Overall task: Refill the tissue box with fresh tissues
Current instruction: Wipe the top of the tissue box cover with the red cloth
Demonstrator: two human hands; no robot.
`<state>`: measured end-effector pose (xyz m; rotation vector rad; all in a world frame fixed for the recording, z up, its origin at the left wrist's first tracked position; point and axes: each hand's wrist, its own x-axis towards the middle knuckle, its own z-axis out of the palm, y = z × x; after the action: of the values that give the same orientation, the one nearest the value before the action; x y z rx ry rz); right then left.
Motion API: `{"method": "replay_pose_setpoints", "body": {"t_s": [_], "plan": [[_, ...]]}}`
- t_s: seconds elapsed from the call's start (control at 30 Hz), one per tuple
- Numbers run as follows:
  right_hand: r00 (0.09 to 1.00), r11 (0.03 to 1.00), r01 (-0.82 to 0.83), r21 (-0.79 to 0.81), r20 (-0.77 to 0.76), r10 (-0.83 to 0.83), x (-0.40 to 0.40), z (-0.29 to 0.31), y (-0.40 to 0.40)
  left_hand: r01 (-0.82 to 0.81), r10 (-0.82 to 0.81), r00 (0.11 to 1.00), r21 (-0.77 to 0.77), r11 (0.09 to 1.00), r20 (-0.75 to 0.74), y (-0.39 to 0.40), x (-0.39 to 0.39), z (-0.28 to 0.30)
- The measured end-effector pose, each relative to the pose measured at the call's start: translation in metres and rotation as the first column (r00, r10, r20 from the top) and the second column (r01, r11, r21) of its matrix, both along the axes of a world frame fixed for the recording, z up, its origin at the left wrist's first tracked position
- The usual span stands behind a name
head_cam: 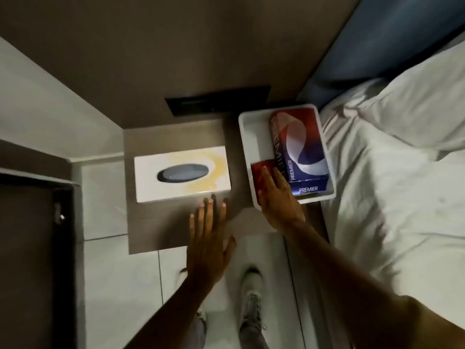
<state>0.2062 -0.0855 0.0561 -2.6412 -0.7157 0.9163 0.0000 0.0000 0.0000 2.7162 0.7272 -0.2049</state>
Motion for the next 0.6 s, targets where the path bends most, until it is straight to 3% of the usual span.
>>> {"method": "replay_pose_setpoints", "body": {"t_s": [0.13,0.27,0.6], "plan": [[1.000,0.996,-0.018,-0.087,0.020,0.020,0.017,-0.052,0.009,-0.046,0.048,0.997,0.028,0.999,-0.054,0.004,-0.007,-0.062],[0.997,0.997,-0.004,-0.077,0.077,0.010,0.015,-0.069,0.012,-0.047,0.050,0.998,0.049,0.998,-0.050,-0.002,-0.009,-0.084],[0.983,0.992,0.125,-0.030,0.137,-0.120,0.019,-0.067,0.026,-0.063,0.069,0.991,0.054,0.997,-0.115,-0.004,-0.002,-0.073]]}}
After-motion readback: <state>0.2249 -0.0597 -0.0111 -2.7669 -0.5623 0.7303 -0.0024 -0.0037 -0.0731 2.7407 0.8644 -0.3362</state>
